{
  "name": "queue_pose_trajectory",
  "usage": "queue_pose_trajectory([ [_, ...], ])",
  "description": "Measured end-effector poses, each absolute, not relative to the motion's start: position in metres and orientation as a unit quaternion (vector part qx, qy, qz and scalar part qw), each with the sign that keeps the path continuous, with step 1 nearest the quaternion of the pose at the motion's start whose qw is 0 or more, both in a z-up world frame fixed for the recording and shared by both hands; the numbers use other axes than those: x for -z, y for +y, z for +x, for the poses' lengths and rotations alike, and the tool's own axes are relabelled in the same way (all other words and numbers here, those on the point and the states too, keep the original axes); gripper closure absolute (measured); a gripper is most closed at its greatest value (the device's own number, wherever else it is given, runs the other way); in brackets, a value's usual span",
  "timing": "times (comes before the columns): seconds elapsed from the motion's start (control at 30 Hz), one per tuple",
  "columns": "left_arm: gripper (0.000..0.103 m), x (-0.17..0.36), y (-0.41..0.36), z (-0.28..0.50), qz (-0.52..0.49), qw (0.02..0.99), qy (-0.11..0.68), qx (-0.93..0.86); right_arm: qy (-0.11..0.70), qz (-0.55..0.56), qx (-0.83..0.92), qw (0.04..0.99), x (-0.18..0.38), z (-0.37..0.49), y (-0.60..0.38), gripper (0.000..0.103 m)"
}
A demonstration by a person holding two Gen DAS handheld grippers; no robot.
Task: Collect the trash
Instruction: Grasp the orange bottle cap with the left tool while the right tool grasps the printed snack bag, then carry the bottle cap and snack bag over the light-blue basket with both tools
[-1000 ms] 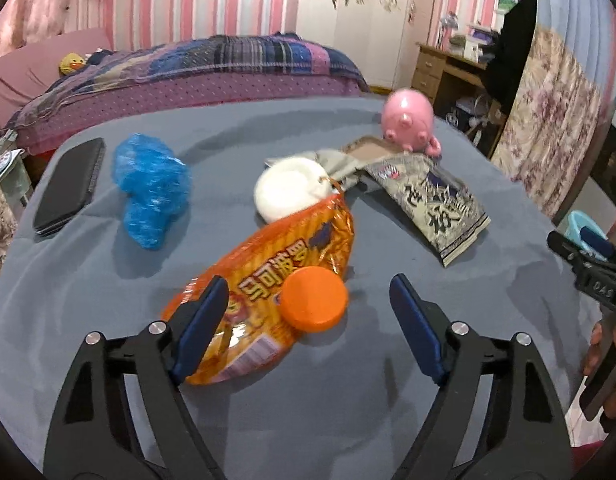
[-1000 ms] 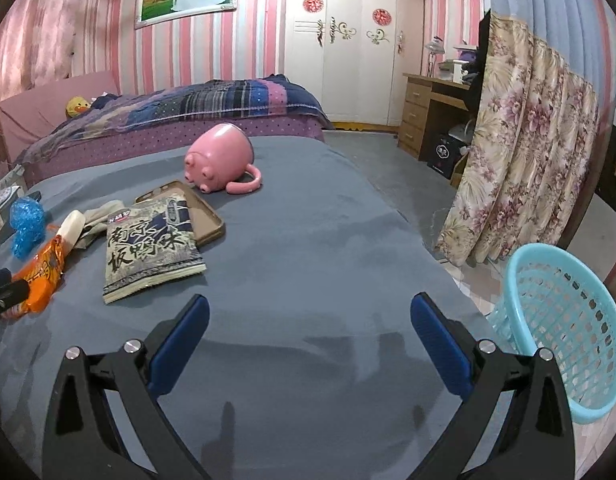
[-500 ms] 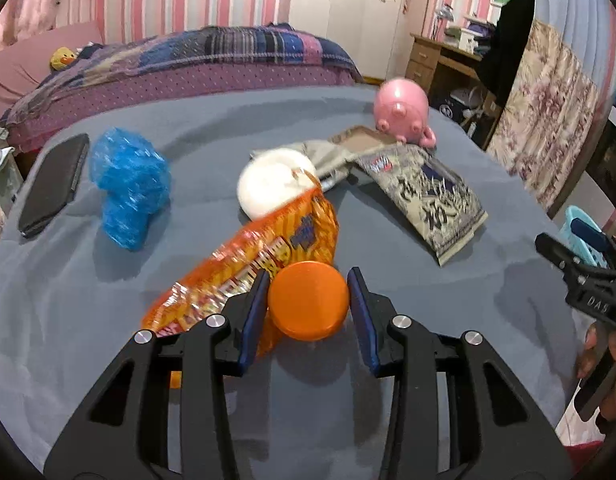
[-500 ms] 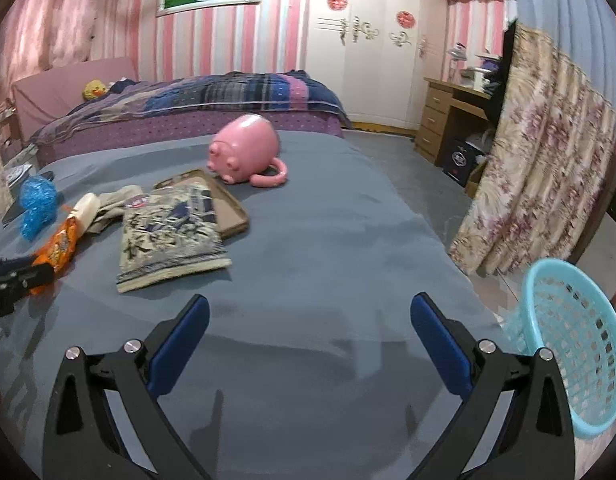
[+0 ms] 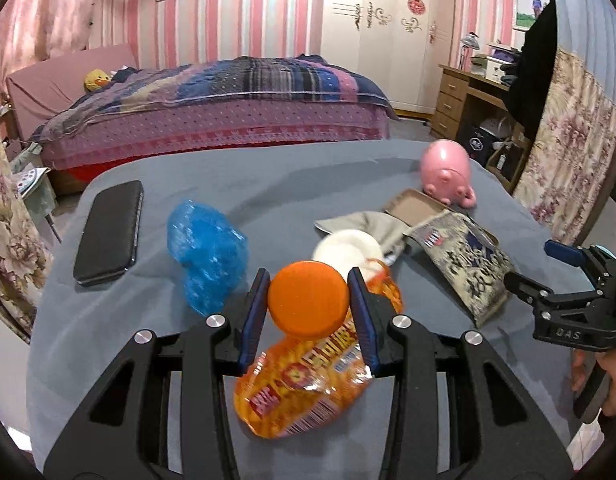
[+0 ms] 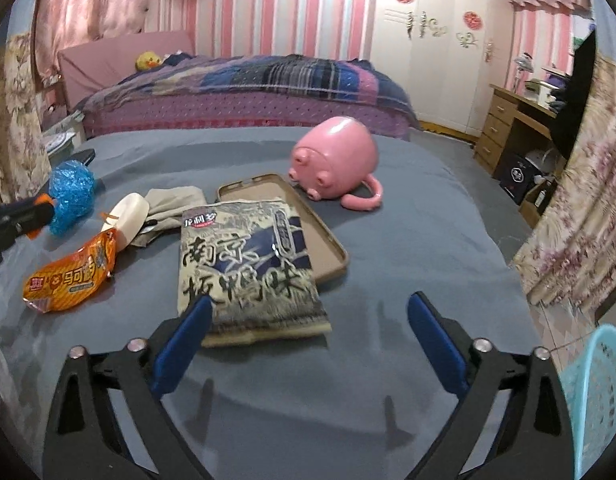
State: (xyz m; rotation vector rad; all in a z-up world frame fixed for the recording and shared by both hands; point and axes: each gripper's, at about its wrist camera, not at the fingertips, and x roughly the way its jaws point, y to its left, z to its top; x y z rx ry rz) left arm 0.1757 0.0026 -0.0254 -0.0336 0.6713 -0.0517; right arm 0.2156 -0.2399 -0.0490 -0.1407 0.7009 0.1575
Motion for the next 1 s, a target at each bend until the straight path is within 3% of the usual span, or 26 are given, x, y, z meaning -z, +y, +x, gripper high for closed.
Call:
queue_pose_trajectory([
  [0.27,0.064,0.025,0.008,0.179,-0.014,0.946,0.324,0.018,0.395,-0.045,-0.114,0.910,0.074,0.244,-0.229,0.041],
  [0.43,0.064,0.027,0.011,0.177,-0.018,0.944,0.329,0.010,0.383,-0.038,-0.124,0.915,0.072,0.240,-0.228,0.058],
  [0.77,0.064,0.012,-0.013,0.165,-0.011,0.948,0.317,0.018,0.339,-0.033,-0.113,0.933,0.052,0.204,-0.256,0.071],
  [0.8,0.064,0.012,-0.017,0.165,-0.011,0.948,0.317,0.020,0.337,-0.031,-0.111,0.935,0.050,0.201,-0.261,0.079],
  [0.83,0.064,0.010,-0.021,0.164,-0.012,0.949,0.316,0.023,0.334,-0.029,-0.108,0.936,0.047,0.197,-0.267,0.094],
  [1.0,0.064,0.008,-0.051,0.163,-0.011,0.948,0.315,0.042,0.327,-0.010,-0.085,0.941,0.035,0.177,-0.310,0.094],
])
